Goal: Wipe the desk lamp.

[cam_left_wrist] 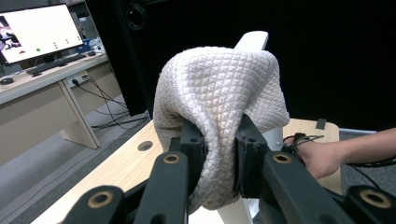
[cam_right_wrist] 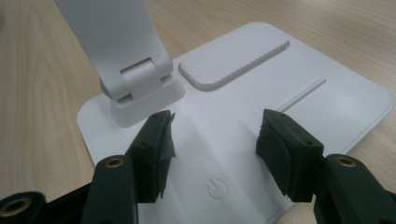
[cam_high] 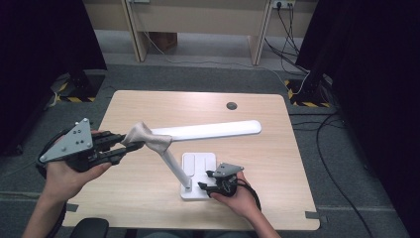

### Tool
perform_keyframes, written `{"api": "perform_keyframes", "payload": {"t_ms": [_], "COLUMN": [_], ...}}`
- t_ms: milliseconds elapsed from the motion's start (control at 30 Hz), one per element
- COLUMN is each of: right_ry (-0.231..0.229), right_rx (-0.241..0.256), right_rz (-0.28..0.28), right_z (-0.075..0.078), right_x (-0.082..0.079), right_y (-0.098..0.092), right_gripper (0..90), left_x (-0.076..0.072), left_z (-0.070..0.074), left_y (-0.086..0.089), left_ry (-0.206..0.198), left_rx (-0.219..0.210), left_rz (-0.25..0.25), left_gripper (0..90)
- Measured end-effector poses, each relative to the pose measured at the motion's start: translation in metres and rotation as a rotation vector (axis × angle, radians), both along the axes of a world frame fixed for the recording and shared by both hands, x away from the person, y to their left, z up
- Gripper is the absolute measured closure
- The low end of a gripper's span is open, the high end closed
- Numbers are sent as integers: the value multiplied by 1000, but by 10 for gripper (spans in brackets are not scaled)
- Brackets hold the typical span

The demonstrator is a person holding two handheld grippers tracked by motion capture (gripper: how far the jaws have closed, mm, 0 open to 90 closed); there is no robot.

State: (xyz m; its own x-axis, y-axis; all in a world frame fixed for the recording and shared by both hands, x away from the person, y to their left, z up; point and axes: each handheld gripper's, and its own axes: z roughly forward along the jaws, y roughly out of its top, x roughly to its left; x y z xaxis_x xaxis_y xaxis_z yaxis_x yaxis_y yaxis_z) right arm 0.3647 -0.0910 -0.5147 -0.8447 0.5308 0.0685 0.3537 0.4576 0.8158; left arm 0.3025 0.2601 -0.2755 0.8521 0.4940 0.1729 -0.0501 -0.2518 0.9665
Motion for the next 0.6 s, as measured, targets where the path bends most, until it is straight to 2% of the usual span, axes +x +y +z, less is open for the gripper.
{"api": "perform_keyframes", "payload": {"t_ms": [333, 600], "right_ry": [-2, -3], "right_rx": [-1, -5], "right_rz": [1, 1], "right_z": [0, 0], "right_x": [0, 0], "right_y": [0, 0], "right_gripper": [447, 447], "left_x": [1, 2], "left_z": [3, 5], "left_y": [-5, -8], "left_ry": [-2, 8], "left_rx": [26, 29], "left_rz": [7, 8], "left_gripper": [767, 766]}}
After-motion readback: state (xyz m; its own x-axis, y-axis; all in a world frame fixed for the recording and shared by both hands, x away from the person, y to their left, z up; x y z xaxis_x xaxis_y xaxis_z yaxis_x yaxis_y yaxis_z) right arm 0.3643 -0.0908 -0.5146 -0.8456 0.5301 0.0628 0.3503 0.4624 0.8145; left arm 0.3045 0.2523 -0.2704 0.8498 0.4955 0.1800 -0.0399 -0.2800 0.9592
